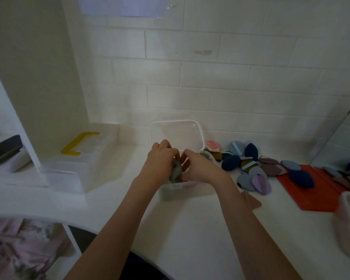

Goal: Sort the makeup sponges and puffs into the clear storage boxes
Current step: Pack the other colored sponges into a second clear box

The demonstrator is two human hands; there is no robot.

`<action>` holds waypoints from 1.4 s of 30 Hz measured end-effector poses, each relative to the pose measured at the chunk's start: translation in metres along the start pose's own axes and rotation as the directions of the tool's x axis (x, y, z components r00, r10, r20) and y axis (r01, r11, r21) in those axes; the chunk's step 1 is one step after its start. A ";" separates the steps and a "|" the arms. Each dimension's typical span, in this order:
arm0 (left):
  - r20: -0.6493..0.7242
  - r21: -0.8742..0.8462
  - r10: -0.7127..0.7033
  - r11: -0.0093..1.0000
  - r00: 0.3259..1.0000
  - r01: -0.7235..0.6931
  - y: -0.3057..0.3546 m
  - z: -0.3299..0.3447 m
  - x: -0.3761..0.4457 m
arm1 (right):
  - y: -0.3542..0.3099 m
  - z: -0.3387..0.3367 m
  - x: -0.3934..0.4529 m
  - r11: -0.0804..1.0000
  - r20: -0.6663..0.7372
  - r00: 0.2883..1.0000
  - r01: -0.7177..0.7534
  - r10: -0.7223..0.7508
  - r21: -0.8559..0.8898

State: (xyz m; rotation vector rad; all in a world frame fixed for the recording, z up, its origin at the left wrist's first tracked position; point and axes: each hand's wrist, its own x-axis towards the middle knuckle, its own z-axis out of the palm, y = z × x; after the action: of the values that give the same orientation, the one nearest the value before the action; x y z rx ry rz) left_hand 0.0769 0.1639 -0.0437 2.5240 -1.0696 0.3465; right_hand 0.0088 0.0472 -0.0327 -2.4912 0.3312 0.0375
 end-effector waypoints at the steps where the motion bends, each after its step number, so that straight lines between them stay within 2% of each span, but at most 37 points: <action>1: -0.002 0.008 0.009 1.000 1.000 -0.009 0.000 0.000 0.000 | 0.000 0.000 0.000 1.000 -0.009 1.000 0.013 -0.013 0.013; 5: -0.011 -0.028 0.047 0.999 0.999 -0.047 0.002 -0.003 -0.001 | -0.004 0.004 0.000 0.999 -0.072 0.997 0.029 -0.032 -0.038; 9: 0.056 -0.249 0.003 0.969 0.998 0.012 0.005 -0.005 -0.006 | -0.002 0.002 -0.001 1.000 -0.027 1.000 0.010 -0.011 -0.010; 13: 0.163 -0.165 0.025 0.986 0.986 0.002 0.003 -0.004 -0.004 | 0.005 -0.005 0.000 0.997 0.066 0.997 -0.040 0.035 0.067; 15: 0.166 -0.161 0.035 0.987 0.986 -0.008 0.002 -0.003 -0.002 | 0.008 -0.010 -0.001 0.984 0.107 0.993 -0.056 0.039 0.168; 17: 0.159 -0.166 0.046 0.986 0.986 -0.020 0.000 -0.002 -0.002 | 0.008 -0.016 -0.003 0.911 0.130 0.991 -0.082 0.032 0.404; 19: 0.137 -0.200 0.058 0.979 0.989 -0.030 0.000 -0.002 -0.002 | 0.005 -0.021 -0.005 0.805 0.071 0.997 -0.076 0.043 0.588; 20: 0.118 -0.223 0.065 0.974 0.991 -0.038 0.000 -0.002 -0.002 | 0.002 -0.022 -0.004 0.790 0.017 0.998 -0.055 0.056 0.611; 22: 0.091 -0.277 0.056 0.960 0.994 -0.029 0.001 0.000 -0.003 | 0.000 -0.019 -0.003 0.803 -0.052 0.996 -0.022 0.066 0.595; 25: 0.080 -0.329 0.021 0.944 0.997 0.007 0.001 -0.001 -0.004 | -0.003 -0.009 -0.002 0.818 -0.022 1.000 0.000 0.016 0.575; 30: 0.095 -0.354 0.016 0.935 0.995 0.019 0.003 -0.002 -0.006 | -0.008 -0.003 -0.002 0.919 -0.163 0.984 0.124 -0.066 0.374; 32: 0.090 -0.353 0.009 0.935 0.996 0.024 0.003 -0.002 -0.006 | -0.006 -0.002 0.000 0.910 -0.184 0.981 0.127 -0.057 0.395; 36: 0.090 -0.357 -0.043 0.931 0.995 0.073 0.000 0.001 -0.005 | 0.002 -0.020 -0.003 0.840 -0.230 0.971 0.072 0.064 0.538; 37: 0.090 -0.358 -0.048 0.930 0.995 0.077 -0.001 0.001 -0.005 | 0.006 -0.028 -0.005 0.843 -0.206 0.977 0.058 0.063 0.535; 39: 0.082 -0.360 -0.039 0.931 0.996 0.066 -0.001 0.002 -0.004 | 0.013 -0.040 -0.011 0.856 -0.061 0.998 0.023 0.010 0.516; 42: 0.061 -0.354 -0.031 0.934 0.998 0.051 -0.001 0.002 -0.004 | 0.016 -0.045 -0.017 0.909 0.095 0.994 0.010 -0.054 0.416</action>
State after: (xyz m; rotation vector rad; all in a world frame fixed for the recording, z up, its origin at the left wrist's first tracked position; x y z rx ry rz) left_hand 0.0746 0.1661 -0.0475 2.2371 -0.9957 0.0632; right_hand -0.0137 0.0124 -0.0044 -2.0609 0.2257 0.0760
